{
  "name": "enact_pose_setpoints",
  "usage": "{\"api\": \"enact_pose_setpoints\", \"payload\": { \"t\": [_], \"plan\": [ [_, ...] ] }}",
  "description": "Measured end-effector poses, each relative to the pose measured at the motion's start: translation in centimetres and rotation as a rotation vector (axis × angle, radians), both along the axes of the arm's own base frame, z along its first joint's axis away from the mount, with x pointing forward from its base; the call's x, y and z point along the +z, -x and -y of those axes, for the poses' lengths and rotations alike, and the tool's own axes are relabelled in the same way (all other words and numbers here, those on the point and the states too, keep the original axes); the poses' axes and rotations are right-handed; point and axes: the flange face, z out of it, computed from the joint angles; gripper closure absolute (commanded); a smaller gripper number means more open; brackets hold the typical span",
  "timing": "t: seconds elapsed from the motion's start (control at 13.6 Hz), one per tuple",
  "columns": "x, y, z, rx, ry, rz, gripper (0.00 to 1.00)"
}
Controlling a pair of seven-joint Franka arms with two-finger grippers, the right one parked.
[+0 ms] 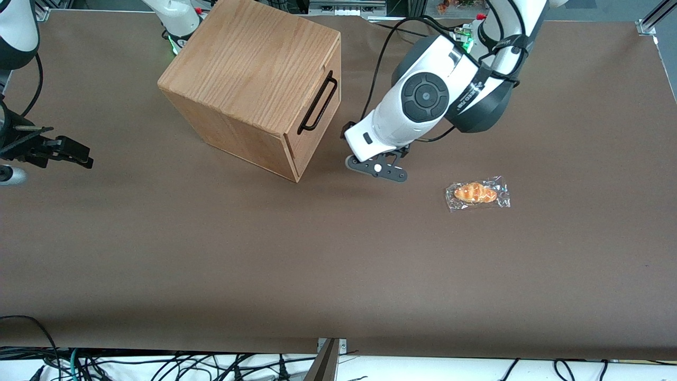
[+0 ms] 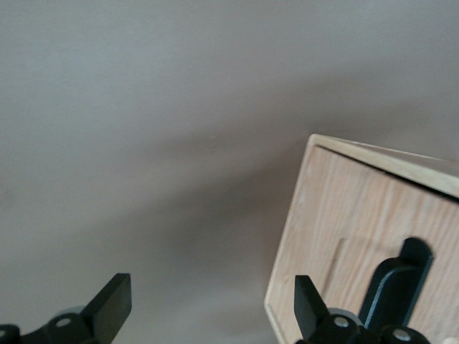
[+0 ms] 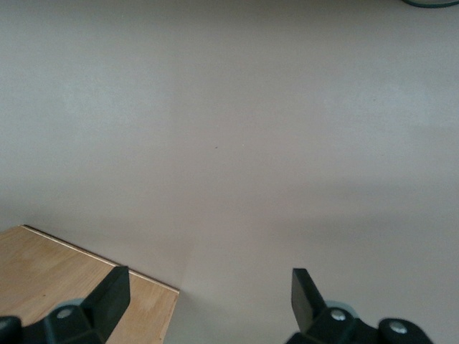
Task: Open top drawer with left arm
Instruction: 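Move the open left gripper onto the black drawer handle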
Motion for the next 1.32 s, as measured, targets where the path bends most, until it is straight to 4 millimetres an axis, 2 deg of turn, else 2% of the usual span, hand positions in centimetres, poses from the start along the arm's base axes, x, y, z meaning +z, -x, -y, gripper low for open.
{"api": "enact_pose_setpoints", "payload": {
  "t": [0.51,0.81,1.32],
  "plan": [
    [-0.2,2.1,2.9,-0.049,0.007,0.000,0.00],
    [-1.2,3.4,4.7,-0.094,0.004,-0.007,0.00],
    [-2.0,4.8,6.1,-0.166,0.010,-0.011,0.00]
  ]
}}
